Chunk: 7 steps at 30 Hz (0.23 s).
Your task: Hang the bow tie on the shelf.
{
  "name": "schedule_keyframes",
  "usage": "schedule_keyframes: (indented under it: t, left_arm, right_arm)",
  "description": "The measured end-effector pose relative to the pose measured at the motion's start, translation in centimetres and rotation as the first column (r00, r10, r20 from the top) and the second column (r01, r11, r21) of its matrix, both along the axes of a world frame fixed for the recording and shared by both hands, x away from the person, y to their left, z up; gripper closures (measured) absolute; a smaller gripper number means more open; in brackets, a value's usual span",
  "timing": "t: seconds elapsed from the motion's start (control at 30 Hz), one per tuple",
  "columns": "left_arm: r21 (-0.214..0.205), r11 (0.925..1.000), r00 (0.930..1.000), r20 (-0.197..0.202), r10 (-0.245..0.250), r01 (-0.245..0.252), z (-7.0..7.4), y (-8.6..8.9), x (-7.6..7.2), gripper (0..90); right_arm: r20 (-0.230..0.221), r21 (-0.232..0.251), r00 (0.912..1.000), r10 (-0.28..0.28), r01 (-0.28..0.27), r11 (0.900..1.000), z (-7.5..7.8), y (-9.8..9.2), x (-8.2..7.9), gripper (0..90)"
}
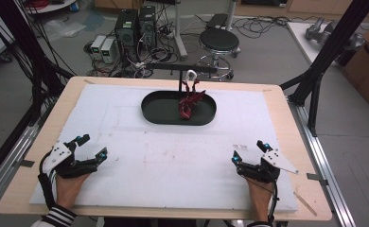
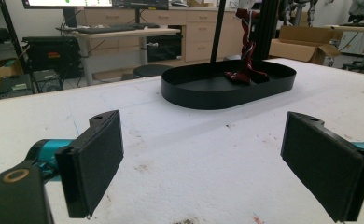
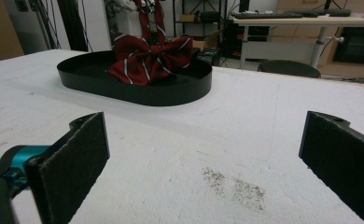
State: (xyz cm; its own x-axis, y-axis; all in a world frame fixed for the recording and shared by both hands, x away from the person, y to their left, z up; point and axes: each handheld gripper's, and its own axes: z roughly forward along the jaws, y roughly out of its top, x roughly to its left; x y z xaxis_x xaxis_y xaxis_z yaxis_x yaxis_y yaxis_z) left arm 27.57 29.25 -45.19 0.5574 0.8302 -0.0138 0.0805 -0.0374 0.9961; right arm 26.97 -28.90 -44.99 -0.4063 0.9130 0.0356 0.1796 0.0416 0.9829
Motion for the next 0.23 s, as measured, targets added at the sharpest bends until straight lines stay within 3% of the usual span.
schedule_keyframes:
  t: [0.23]
  left_arm:
    - [-0.005, 1.0, 1.0, -0.002, 0.001, -0.001, -0.01, -0.02, 0.01, 13.3]
  right_arm:
    - [0.004, -0.032, 1.0, 0.0, 0.0, 0.9995, -0.02, 0.29, -0.07, 0.5]
